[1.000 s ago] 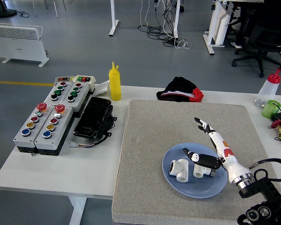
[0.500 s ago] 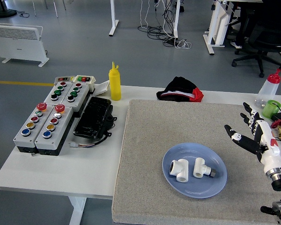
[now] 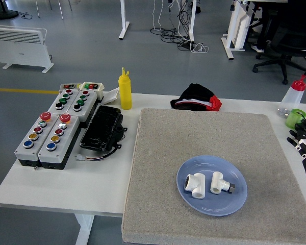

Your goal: Pick pipe place plate twice

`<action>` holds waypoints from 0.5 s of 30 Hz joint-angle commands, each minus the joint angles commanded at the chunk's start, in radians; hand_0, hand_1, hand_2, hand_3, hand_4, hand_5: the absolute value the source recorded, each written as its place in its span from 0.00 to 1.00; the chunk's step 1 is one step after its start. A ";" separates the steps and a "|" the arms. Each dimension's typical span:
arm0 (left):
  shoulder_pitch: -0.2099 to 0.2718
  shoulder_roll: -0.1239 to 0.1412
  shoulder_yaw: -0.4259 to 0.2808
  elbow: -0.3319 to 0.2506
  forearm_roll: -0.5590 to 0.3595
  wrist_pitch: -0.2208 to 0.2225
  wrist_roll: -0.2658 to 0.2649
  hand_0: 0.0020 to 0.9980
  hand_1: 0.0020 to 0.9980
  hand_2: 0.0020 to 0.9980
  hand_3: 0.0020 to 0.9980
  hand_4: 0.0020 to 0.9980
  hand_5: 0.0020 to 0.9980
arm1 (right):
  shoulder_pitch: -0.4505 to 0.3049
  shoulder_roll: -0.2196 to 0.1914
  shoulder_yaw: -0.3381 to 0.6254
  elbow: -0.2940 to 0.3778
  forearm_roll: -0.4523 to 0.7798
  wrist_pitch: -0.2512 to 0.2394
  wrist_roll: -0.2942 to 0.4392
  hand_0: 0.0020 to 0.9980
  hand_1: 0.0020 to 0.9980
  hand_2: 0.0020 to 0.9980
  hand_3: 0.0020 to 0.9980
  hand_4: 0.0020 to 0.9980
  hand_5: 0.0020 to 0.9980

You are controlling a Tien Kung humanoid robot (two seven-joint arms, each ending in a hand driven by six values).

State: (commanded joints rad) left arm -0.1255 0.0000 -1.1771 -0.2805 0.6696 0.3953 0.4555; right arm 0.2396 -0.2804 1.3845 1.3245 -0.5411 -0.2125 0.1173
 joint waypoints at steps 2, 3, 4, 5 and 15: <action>0.002 0.000 -0.001 0.000 0.001 0.001 0.000 0.58 0.58 0.62 0.61 0.47 1.00 | -0.012 -0.002 0.024 -0.004 0.033 0.014 -0.010 0.80 0.76 0.79 0.75 0.54 0.34; 0.002 0.000 -0.002 0.000 0.002 0.001 0.000 0.58 0.58 0.62 0.61 0.47 1.00 | -0.017 -0.003 0.034 -0.006 0.049 0.019 -0.015 0.82 0.78 0.80 0.76 0.53 0.45; 0.003 0.000 -0.004 0.000 0.005 0.001 0.001 0.58 0.58 0.62 0.61 0.47 1.00 | -0.024 -0.003 0.047 -0.009 0.069 0.012 -0.021 0.82 0.78 0.80 0.76 0.53 0.45; 0.004 0.000 -0.005 0.000 0.007 0.001 0.001 0.58 0.58 0.62 0.61 0.47 1.00 | -0.027 -0.003 0.054 -0.011 0.081 0.009 -0.024 0.82 0.78 0.80 0.76 0.53 0.45; 0.011 0.000 -0.007 -0.002 0.012 0.004 0.002 0.58 0.58 0.62 0.61 0.47 1.00 | -0.087 0.015 0.154 -0.018 0.179 0.069 -0.036 0.86 0.82 0.86 0.82 0.53 0.71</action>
State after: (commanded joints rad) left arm -0.1149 0.0000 -1.1837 -0.2821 0.6815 0.3996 0.4580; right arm 0.1528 -0.2649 1.5382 1.3061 -0.3624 -0.1440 0.0811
